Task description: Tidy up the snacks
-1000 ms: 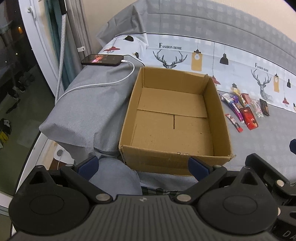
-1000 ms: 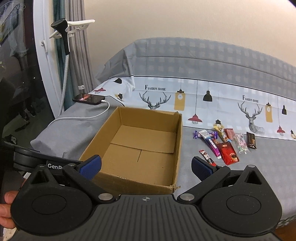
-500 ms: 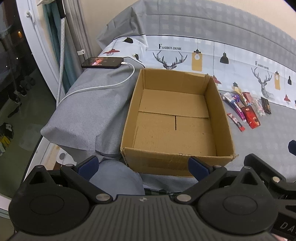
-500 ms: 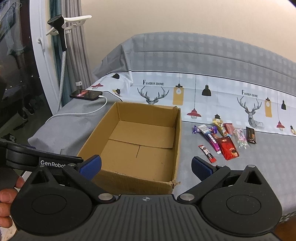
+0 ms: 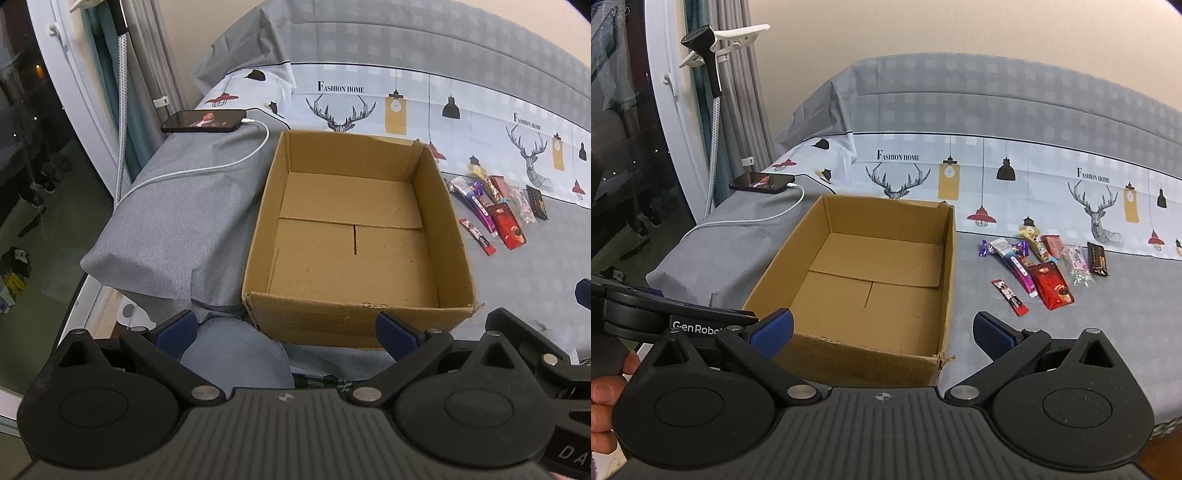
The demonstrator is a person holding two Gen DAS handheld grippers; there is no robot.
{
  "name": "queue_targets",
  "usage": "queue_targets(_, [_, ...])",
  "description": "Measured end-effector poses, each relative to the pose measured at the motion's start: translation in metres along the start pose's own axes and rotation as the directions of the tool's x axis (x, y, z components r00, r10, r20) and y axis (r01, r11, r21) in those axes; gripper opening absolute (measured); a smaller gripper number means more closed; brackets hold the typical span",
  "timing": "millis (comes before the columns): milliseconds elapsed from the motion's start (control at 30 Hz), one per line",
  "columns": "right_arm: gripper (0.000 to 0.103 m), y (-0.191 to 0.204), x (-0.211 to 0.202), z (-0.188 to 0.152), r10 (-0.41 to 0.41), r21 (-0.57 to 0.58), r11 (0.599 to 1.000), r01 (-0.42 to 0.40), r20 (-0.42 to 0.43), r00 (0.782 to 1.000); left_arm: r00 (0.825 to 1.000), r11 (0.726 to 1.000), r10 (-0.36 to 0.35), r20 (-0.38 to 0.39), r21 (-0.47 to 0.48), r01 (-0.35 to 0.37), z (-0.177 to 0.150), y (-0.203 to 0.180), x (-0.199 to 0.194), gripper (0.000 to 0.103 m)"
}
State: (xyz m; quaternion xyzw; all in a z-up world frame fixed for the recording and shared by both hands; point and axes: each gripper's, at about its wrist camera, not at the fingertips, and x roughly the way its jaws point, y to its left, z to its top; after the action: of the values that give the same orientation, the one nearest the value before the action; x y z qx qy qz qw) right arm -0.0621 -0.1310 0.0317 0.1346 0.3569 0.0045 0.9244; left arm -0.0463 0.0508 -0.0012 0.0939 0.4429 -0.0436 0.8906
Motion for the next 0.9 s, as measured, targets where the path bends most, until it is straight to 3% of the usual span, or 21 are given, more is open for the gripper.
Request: queue_targets(900, [0.103,-0.010,0.023,0.000,0.012,0.028,1.000,-0.011,-0.052,0.999,0.999,0.999,0.023,-0.036,0.033,-0.022,0.012,-0.012,0.021,0.103])
